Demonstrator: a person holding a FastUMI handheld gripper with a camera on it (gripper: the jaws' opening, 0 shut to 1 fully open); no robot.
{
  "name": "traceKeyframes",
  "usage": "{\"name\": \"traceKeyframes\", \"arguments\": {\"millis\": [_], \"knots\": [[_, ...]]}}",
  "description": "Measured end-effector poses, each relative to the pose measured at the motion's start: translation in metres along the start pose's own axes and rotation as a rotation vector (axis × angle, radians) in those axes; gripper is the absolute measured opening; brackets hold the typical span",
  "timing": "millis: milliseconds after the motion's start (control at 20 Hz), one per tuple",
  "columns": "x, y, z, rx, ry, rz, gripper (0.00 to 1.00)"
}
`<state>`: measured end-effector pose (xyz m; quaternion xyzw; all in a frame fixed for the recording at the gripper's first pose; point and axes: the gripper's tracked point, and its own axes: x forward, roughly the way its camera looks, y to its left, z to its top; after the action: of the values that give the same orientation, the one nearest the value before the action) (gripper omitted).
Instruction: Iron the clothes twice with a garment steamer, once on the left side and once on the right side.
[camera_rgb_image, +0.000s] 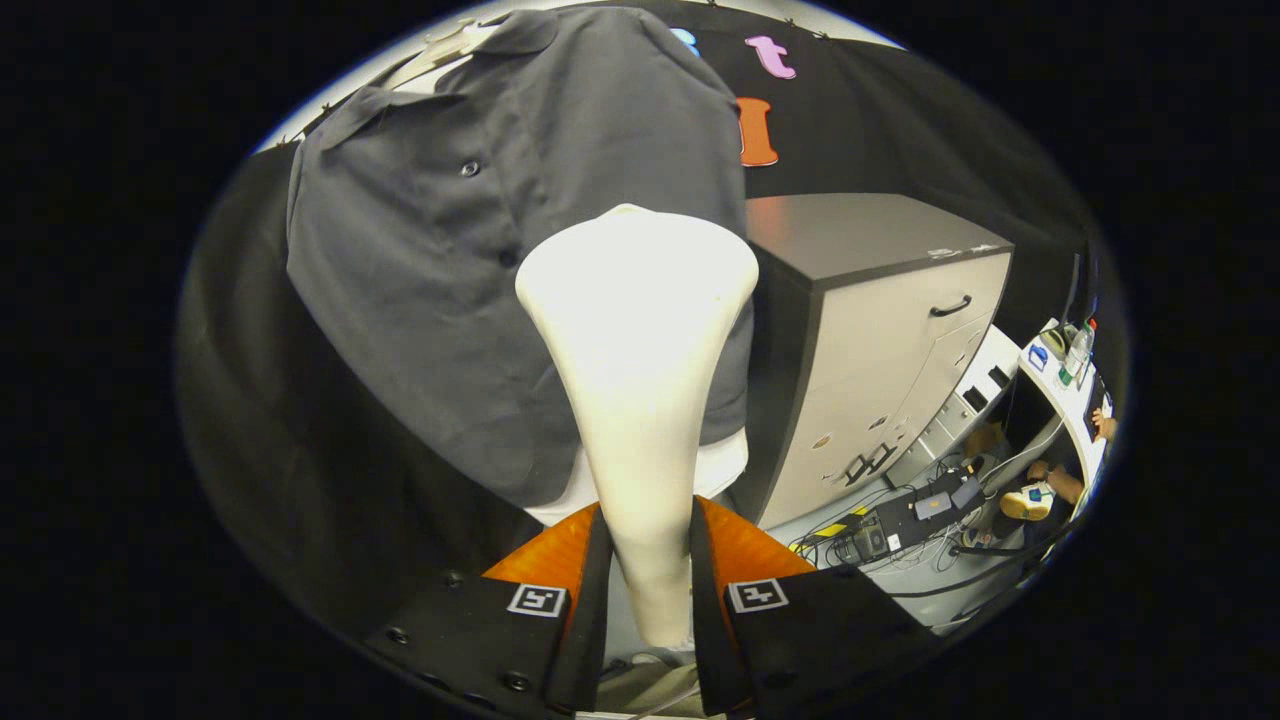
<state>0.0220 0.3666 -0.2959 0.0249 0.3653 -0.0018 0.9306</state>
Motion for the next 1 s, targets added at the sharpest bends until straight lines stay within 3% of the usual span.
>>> {"name": "traceKeyframes", "arguments": {"millis": [650, 1000], "knots": [[-0.077, -0.103, 0.166, -0.020, -0.254, 0.019, 0.45], [-0.114, -0.122, 0.239, -0.070, -0.387, 0.078, 0.45]]}}
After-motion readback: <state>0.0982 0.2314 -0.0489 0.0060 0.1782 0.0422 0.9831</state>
